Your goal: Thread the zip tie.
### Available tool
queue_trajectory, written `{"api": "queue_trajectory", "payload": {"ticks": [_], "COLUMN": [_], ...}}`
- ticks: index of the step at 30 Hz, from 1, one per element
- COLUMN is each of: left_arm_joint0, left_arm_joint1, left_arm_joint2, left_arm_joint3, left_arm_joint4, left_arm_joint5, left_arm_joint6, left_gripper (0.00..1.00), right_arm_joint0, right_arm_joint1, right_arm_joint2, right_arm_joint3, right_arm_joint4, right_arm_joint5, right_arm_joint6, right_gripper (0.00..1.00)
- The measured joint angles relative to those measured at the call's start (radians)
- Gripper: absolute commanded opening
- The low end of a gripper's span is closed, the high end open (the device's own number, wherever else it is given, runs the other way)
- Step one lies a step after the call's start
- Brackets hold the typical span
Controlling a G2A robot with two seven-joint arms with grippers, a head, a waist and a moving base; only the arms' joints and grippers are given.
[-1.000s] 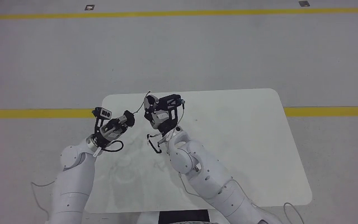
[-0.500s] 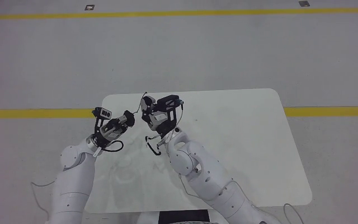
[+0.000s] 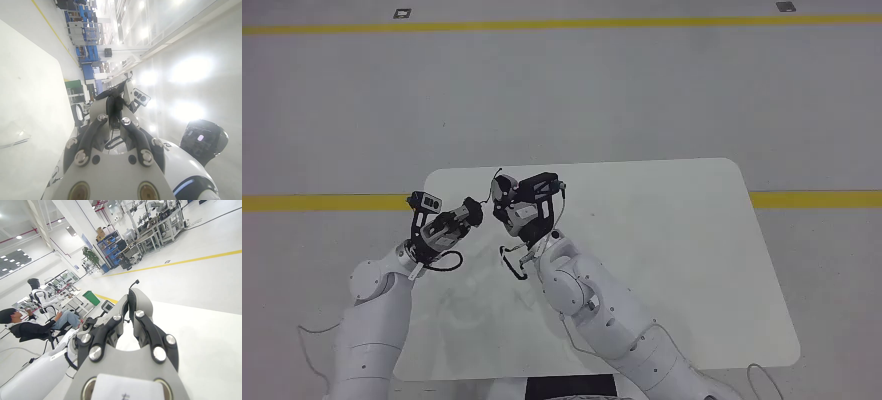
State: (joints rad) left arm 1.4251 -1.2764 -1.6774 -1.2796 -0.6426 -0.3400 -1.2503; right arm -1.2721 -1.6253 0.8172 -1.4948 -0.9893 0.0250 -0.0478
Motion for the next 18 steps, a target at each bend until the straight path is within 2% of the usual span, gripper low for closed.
{"api": "queue_trajectory", "payload": {"ticks": [4, 8, 13, 18], "left_arm_joint0": [0.0, 0.0, 0.0, 0.0], "left_arm_joint1": [0.0, 0.0, 0.0, 0.0], "left_arm_joint2": [0.0, 0.0, 0.0, 0.0], "left_arm_joint3": [0.0, 0.0, 0.0, 0.0], "left_arm_joint4": [0.0, 0.0, 0.0, 0.0], "left_arm_joint5": [0.0, 0.0, 0.0, 0.0], "left_arm_joint6": [0.0, 0.0, 0.0, 0.0], "left_gripper": [0.0, 0.0, 0.0, 0.0], "right_arm_joint0": [-0.002, -0.006, -0.004, -0.001], "right_arm_joint1": [-0.001, -0.002, -0.003, -0.004], "right_arm_joint2": [0.001, 0.004, 0.002, -0.001], "right_arm_joint3": [0.0, -0.005, -0.002, 0.012], "right_arm_joint4": [-0.003, 0.015, 0.034, 0.034], "right_arm_joint5": [0.002, -0.024, -0.056, -0.062], "right_arm_joint6": [-0.006, -0.027, -0.007, 0.007], "right_gripper": [0.0, 0.0, 0.0, 0.0]}}
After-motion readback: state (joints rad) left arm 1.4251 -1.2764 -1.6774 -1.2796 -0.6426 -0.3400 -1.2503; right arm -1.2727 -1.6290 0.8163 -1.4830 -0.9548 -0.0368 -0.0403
